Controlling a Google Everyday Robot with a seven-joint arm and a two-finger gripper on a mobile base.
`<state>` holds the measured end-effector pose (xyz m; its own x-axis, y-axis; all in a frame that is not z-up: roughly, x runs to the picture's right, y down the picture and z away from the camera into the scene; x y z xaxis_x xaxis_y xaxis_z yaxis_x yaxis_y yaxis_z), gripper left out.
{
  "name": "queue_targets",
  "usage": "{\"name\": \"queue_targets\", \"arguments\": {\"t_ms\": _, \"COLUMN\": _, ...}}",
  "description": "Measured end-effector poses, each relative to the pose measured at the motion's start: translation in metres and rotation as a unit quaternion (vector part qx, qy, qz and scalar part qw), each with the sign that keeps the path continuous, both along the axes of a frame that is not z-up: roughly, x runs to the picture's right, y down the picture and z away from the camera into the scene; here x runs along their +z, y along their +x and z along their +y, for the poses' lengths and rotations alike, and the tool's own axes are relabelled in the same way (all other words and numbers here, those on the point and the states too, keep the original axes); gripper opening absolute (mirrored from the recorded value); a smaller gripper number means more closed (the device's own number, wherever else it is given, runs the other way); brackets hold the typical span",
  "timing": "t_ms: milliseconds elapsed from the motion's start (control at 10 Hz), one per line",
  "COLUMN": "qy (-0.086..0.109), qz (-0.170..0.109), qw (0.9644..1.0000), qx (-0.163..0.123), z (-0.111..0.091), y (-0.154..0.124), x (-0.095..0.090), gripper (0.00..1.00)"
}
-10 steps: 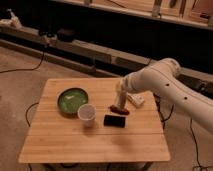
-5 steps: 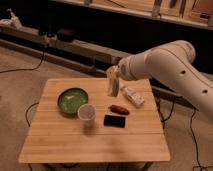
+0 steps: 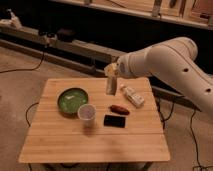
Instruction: Place the white sponge in the ceramic cup
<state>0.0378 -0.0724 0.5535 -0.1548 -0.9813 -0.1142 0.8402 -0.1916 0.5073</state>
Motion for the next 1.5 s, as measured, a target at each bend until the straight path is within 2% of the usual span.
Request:
{"name": "queue_targets", "arguments": {"t_ms": 100, "qy": 0.009, "qz": 0.002, "qw": 1.0000, "qx": -0.003, "z": -0.003, "y": 0.001, "x": 0.000, "gripper": 0.17}}
{"name": "queue_targets", "arguments": {"t_ms": 200, "qy": 0.027, "qz": 0.002, "qw": 0.9996, "qx": -0.008, "z": -0.010, "y": 0.000, "x": 0.000, "gripper": 0.17}}
{"name": "queue_targets", "arguments": {"t_ms": 400, "qy": 0.079, "qz": -0.013, "qw": 0.9967, "qx": -0.014, "z": -0.026, "y": -0.004, "x": 0.005, "gripper": 0.17}}
{"name": "queue_targets", "arguments": {"t_ms": 500, "qy": 0.113, "qz": -0.036, "qw": 0.9929, "qx": -0.010, "z": -0.034, "y": -0.009, "x": 0.006, "gripper": 0.17}}
{"name": "queue_targets", "arguments": {"t_ms": 600, "qy": 0.131, "qz": -0.048, "qw": 0.9902, "qx": -0.005, "z": -0.039, "y": -0.011, "x": 0.005, "gripper": 0.17}}
{"name": "queue_targets", "arguments": {"t_ms": 700, "qy": 0.138, "qz": -0.052, "qw": 0.9891, "qx": -0.004, "z": -0.041, "y": -0.011, "x": 0.005, "gripper": 0.17}}
{"name": "queue_targets", "arguments": {"t_ms": 1100, "qy": 0.137, "qz": -0.057, "qw": 0.9889, "qx": -0.003, "z": -0.040, "y": -0.014, "x": 0.005, "gripper": 0.17}}
{"name": "queue_targets", "arguments": {"t_ms": 1400, "qy": 0.111, "qz": -0.112, "qw": 0.9872, "qx": 0.025, "z": -0.012, "y": -0.047, "x": 0.022, "gripper": 0.17}}
{"name": "queue_targets", "arguments": {"t_ms": 1500, "qy": 0.106, "qz": -0.122, "qw": 0.9864, "qx": 0.031, "z": -0.008, "y": -0.053, "x": 0.027, "gripper": 0.17}}
